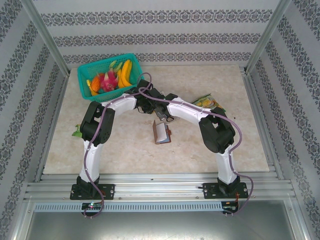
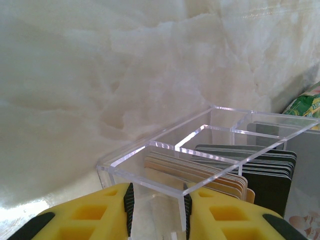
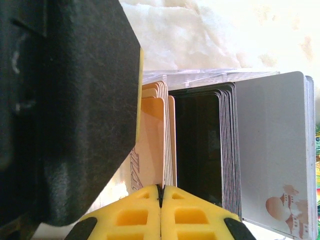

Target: Put the credit cards into the card holder

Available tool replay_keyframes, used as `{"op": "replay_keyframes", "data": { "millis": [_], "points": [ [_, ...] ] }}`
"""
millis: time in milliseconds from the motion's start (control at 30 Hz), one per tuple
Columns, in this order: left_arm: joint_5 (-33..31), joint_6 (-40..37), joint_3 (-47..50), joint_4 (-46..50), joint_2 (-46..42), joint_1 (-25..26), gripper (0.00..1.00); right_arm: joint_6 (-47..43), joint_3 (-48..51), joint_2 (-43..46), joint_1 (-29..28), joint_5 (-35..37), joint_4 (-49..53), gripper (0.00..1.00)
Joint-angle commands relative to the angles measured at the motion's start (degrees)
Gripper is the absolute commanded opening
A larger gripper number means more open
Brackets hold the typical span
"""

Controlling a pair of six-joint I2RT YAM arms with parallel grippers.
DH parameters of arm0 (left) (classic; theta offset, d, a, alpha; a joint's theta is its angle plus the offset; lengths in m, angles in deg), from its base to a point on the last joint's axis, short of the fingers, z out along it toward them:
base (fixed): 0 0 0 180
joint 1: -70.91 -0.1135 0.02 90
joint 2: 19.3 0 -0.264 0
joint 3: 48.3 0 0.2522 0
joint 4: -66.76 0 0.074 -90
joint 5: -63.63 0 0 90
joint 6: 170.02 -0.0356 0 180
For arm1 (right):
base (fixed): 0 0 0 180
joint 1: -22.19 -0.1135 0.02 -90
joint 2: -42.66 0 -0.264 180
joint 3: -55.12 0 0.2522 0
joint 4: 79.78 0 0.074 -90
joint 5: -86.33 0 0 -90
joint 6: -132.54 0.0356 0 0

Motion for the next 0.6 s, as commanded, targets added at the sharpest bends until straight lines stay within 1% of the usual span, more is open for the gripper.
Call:
{"op": "replay_keyframes", "data": {
  "millis": [0,200,367,400,500,567],
  "points": [
    [-2.07,-0.69,1.02,1.8,-0.28,-0.61,0.34,-0.78,1.15,1.93,0.29,1.8,2.14,0.0],
    [-2.27,-1.07,0.93,1.9,-0.58,-0.61,0.34,-0.86,0.8,4.0,0.49,1.61,3.25,0.0],
    [-2.33,-1.06,0.7,1.98,-0.41,-0.61,0.34,-0.69,1.47,5.03,1.07,1.35,2.99,0.04],
    [-2.36,-1.07,0.71,1.99,-0.47,-0.61,0.34,-0.68,1.54,4.89,1.16,1.05,3.04,0.0],
    [-2.35,-1.11,0.72,2.17,-0.53,-0.61,0.34,-0.3,1.73,4.74,1.51,0.12,2.97,0.0],
    [-2.33,-1.12,0.78,2.17,-0.58,-0.61,0.34,-0.1,1.72,4.76,1.76,-1.91,3.17,0.0]
  ]
}}
